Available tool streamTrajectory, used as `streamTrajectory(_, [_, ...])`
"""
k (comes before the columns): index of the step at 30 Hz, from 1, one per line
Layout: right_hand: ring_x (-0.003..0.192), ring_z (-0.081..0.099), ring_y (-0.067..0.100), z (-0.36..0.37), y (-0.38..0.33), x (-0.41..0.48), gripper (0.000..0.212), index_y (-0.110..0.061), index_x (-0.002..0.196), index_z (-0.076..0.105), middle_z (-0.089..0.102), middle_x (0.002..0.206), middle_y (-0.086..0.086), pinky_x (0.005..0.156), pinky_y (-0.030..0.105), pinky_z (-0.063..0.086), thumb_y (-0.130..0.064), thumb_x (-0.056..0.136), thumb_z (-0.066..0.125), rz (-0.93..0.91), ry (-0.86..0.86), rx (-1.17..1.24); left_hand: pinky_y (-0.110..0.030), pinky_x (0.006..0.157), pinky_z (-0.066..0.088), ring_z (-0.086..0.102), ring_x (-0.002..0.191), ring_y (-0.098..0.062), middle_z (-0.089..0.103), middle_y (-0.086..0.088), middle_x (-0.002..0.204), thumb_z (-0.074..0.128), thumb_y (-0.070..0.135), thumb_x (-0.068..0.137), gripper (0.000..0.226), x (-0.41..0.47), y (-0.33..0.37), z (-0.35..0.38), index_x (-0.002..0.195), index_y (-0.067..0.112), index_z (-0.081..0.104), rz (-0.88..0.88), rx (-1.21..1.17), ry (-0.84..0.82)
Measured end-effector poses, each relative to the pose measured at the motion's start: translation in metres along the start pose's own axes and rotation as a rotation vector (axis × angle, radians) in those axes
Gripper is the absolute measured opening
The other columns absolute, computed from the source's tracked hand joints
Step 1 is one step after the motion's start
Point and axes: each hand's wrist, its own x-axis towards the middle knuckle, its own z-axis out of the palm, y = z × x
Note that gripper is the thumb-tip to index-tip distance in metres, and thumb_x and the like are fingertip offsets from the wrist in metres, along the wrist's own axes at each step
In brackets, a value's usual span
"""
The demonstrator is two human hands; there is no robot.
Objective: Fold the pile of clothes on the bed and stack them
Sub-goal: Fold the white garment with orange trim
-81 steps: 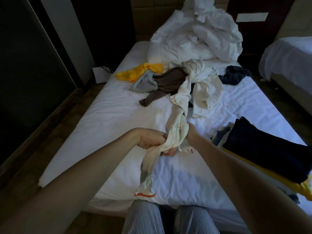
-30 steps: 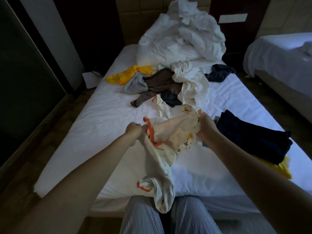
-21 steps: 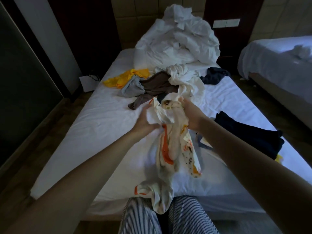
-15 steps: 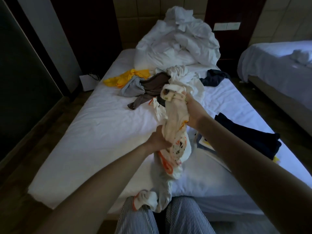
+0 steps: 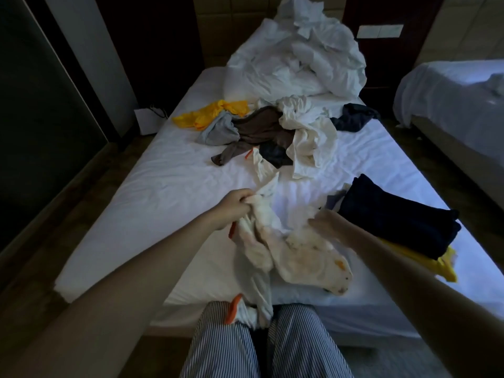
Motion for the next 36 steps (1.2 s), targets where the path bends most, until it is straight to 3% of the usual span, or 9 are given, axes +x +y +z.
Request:
streamTrajectory(4, [0.134,0.031,0.02,0.001,-0.057,-0.029,0.065,-0.007,0.144,0.025,0.025,0.149,0.012,0.092,0.013,0.035,0.007,0.087,0.052,-0.549,-0.073,0.126,-0.003,0.058,0.038,0.055,0.069,0.016,0.059,0.011,0.089,0.039,-0.022,0.078,0.051,-0.019,0.044,0.007,0.113,0.006,0.063,0.211,0.144,-0.284])
streamTrajectory(7, [0.116,0.044,0.013,-0.004,-0.075,-0.045,0.067,-0.009,0.145,0.025,0.043,0.132,0.006,0.074,0.002,0.036,0.002,0.085,0.054,-0.656,-0.271,-0.012,-0.005,0.068,0.042,0.055,0.084,0.004,0.057,0.004,0.098,0.044,-0.021,0.08,0.043,-0.026,0.054,0.007,0.115,-0.002,0.063,0.301,0.29,-0.36])
streamTrajectory(10, [0.104,0.049,0.016,-0.004,-0.073,-0.048,0.06,-0.011,0.142,0.031,0.05,0.124,0.005,0.065,0.012,0.036,-0.01,0.087,0.056,-0.543,-0.236,-0.306,-0.035,0.078,0.046,0.056,0.095,-0.024,0.058,-0.007,0.102,0.049,-0.008,0.085,0.023,-0.035,0.047,0.006,0.103,0.002,0.06,0.291,0.44,-0.367])
streamTrajectory(13, [0.109,0.053,0.026,-0.001,-0.075,-0.05,0.035,-0.005,0.123,0.049,0.055,0.123,0.014,0.076,0.025,0.036,-0.012,0.089,0.051,-0.482,-0.105,-0.471,-0.04,0.076,0.046,0.057,0.094,-0.027,0.057,-0.002,0.094,0.053,-0.001,0.084,0.034,-0.048,0.039,0.014,0.081,0.032,0.046,0.257,0.405,-0.275])
streamTrajectory(18, [0.109,0.054,0.026,0.003,-0.069,-0.059,0.028,-0.014,0.117,0.052,0.059,0.118,0.005,0.083,0.033,0.036,-0.014,0.09,0.043,-0.529,0.089,-0.48,-0.033,0.065,0.044,0.058,0.079,-0.025,0.059,0.0,0.094,0.059,0.022,0.086,0.049,-0.068,0.03,0.028,0.132,0.025,0.04,0.234,0.566,-0.009])
streamTrajectory(23, [0.105,0.053,0.026,0.006,-0.056,-0.054,0.021,-0.014,0.102,0.059,0.063,0.106,0.002,0.087,0.036,0.031,-0.028,0.092,0.046,-0.563,0.347,-0.61,-0.032,0.069,0.039,0.059,0.089,-0.035,0.064,-0.012,0.093,0.049,0.016,0.087,0.009,-0.067,-0.001,0.022,0.093,0.014,0.056,-0.051,0.537,0.223])
streamTrajectory(26, [0.1,0.054,0.031,0.01,-0.041,-0.055,0.032,-0.008,0.092,0.064,0.064,0.091,0.01,0.086,0.037,0.029,-0.039,0.085,0.062,-0.626,0.467,-0.568,-0.029,0.062,0.039,0.057,0.077,-0.025,0.06,-0.002,0.076,0.045,0.003,0.081,0.017,-0.072,-0.013,0.013,0.077,0.016,0.056,-0.059,0.212,0.331])
streamTrajectory(31, [0.082,0.054,0.024,0.003,-0.028,-0.059,0.036,0.002,0.09,0.062,0.058,0.083,0.012,0.075,0.028,0.033,-0.03,0.079,0.073,-0.61,0.094,-0.24,-0.022,0.059,0.042,0.052,0.064,-0.009,0.058,0.005,0.067,0.043,-0.008,0.075,0.035,-0.076,-0.009,-0.007,0.068,0.021,0.06,-0.025,-0.24,0.465])
streamTrajectory(36, [0.063,0.051,0.0,-0.031,-0.038,-0.059,0.022,-0.001,0.08,0.061,0.055,0.072,0.005,0.056,0.009,0.034,-0.02,0.079,0.074,-0.552,0.003,-0.215,-0.012,0.062,0.043,0.053,0.067,0.002,0.06,0.009,0.074,0.05,-0.005,0.08,0.029,-0.069,0.015,-0.037,0.074,0.021,0.06,0.067,-0.203,0.552])
